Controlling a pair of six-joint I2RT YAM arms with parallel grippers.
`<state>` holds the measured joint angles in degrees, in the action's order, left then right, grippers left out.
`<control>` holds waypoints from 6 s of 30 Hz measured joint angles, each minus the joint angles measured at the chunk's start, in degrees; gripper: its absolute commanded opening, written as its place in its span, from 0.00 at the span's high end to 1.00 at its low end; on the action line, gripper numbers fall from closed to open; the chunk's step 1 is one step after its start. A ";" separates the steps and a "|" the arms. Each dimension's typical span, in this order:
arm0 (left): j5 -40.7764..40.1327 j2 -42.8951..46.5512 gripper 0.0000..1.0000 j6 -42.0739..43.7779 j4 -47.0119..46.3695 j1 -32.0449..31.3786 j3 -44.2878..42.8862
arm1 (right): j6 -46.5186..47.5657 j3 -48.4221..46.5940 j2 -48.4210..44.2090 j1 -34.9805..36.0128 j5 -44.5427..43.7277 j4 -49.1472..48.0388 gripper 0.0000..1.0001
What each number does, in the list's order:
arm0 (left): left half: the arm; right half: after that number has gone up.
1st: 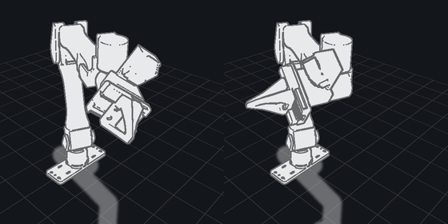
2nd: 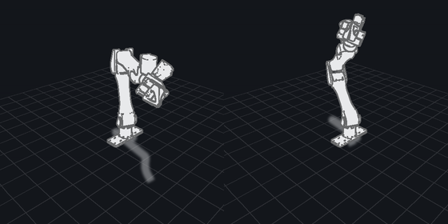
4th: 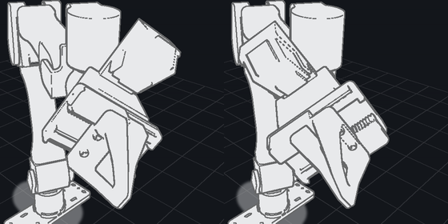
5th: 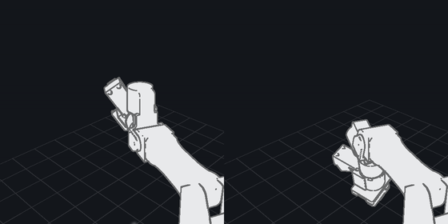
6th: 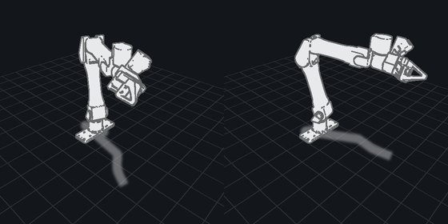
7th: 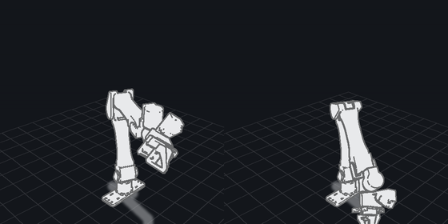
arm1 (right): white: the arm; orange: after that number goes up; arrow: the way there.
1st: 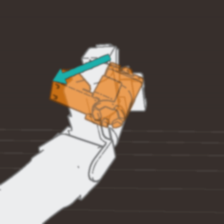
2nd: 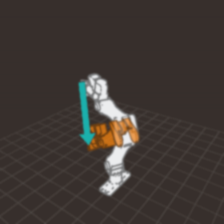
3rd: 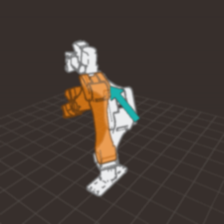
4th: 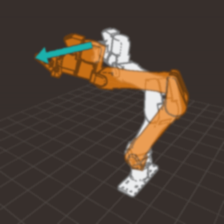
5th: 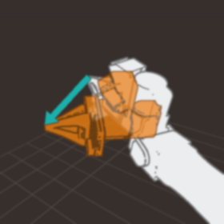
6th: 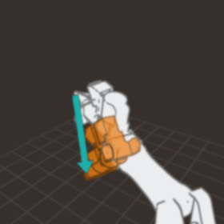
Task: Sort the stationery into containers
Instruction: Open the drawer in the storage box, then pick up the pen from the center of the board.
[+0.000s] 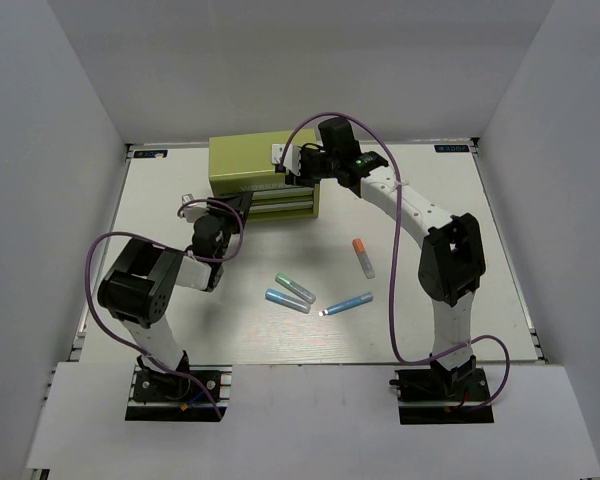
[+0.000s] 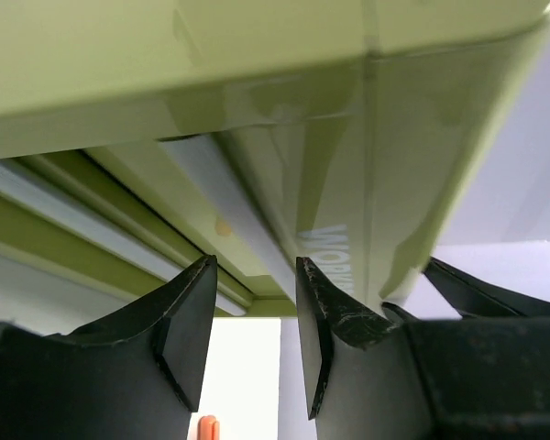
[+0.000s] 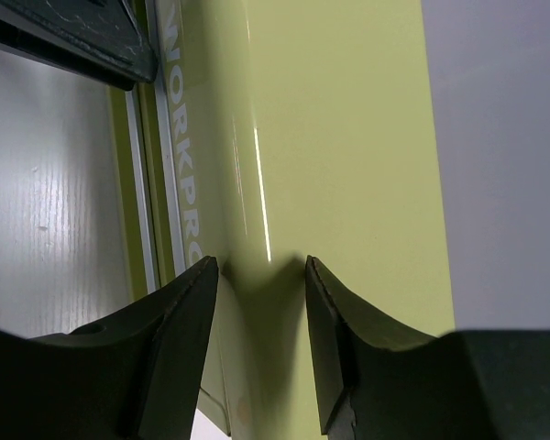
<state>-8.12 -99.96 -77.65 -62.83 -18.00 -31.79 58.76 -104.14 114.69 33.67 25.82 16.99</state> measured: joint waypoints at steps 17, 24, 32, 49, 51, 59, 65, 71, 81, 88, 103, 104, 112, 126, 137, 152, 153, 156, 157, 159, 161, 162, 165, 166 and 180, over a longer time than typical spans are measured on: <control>-0.20 -5.07 0.52 -0.42 -3.10 -0.57 -1.55 | -0.02 0.00 0.00 -0.17 0.00 0.00 0.52; -0.48 -7.28 0.52 -0.57 -8.70 -0.72 -1.46 | 0.48 0.00 0.00 -0.35 0.31 0.09 0.53; -1.22 -8.44 0.52 -0.83 -10.54 -1.22 -1.46 | 1.75 0.00 -0.46 -1.01 0.90 1.57 0.53; -12.26 -13.94 0.57 -4.11 -19.06 -6.25 -1.92 | 3.43 0.00 -0.76 -1.44 1.36 3.10 0.53; -14.16 -14.75 0.57 -4.39 -20.06 -7.02 -2.08 | 3.65 -0.02 -0.76 -1.46 1.36 3.23 0.53; -21.62 -19.63 0.57 -7.08 -24.68 -10.03 -4.37 | 4.70 -0.37 -0.79 -1.53 1.36 4.17 0.54; -25.35 -20.92 0.57 -7.76 -24.65 -11.52 -6.51 | 4.76 -0.46 -0.90 -1.57 1.33 4.66 0.54; -26.93 -20.98 0.71 -7.89 -24.76 -12.09 -6.91 | 4.85 -0.46 -1.14 -1.73 1.31 5.31 0.56; -28.11 -20.98 1.00 -8.41 -24.87 -12.70 -7.06 | 4.85 -0.66 -1.25 -1.79 1.31 5.84 0.56; -28.33 -20.70 1.00 -8.41 -24.83 -13.14 -6.36 | 4.79 -1.25 -1.25 -1.79 1.07 7.06 0.56; -26.18 -16.15 1.00 -8.00 -24.72 -14.32 0.13 | 3.04 -7.19 1.51 -1.62 -1.55 12.22 0.57; -26.18 -15.69 1.00 -7.96 -24.74 -14.56 0.83 | 2.95 -7.45 1.70 -1.62 -1.68 12.26 0.57; -25.81 -14.16 1.00 -7.69 -24.65 -15.10 2.64 | 1.81 -8.90 2.34 -1.29 -3.04 13.38 0.57; -27.43 -9.25 1.00 -6.36 -23.80 -18.34 7.56 | 1.01 -10.01 2.82 -1.11 -3.87 14.38 0.57; -30.69 -4.83 1.00 -5.05 -20.22 -21.51 10.10 | 0.09 -10.21 2.91 -1.01 -4.39 14.47 0.56; -26.99 -3.67 0.53 -3.61 -14.93 -24.92 14.53 | 0.07 -10.21 3.34 -1.05 -6.21 14.14 0.39; -26.86 -2.82 0.53 -3.56 -14.64 -24.87 14.80 | 0.04 -10.21 3.34 -1.07 -6.19 14.16 0.38; -25.55 0.79 0.49 -3.19 -14.58 -24.87 16.48 | -0.02 -9.94 3.28 -1.14 -6.01 14.08 0.36; -24.83 2.58 0.49 -2.84 -14.27 -24.83 17.27 | 0.13 -9.22 2.86 -1.20 -5.77 13.70 0.34; -23.34 7.02 0.47 -2.19 -14.14 -24.63 18.69 | 0.13 -7.48 1.73 -1.31 -5.66 13.09 0.32; -21.49 10.54 0.46 -1.70 -13.90 -24.44 19.50 | 0.39 -4.44 -0.37 -1.51 -5.57 12.44 0.31; -20.39 13.33 0.44 -1.31 -13.73 -24.22 20.31 | 0.48 -2.60 -1.88 -1.70 -5.51 12.04 0.31; -17.14 22.82 0.39 -0.33 -10.93 -24.04 23.04 | 0.81 6.03 -8.57 -2.51 -5.07 12.02 0.30; -16.04 27.08 0.38 -0.11 -8.33 -23.96 24.09 | 0.87 9.11 -10.99 -2.93 -4.94 12.83 0.28; -13.11 60.65 0.01 15.54 60.78 -23.96 6.56 | 14.10 37.73 -34.38 -7.15 8.39 27.12 0.35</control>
<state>-21.23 -39.31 -62.11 -2.04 -41.95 -25.23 72.86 -66.41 80.31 26.52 34.22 44.12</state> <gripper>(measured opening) 0.983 0.675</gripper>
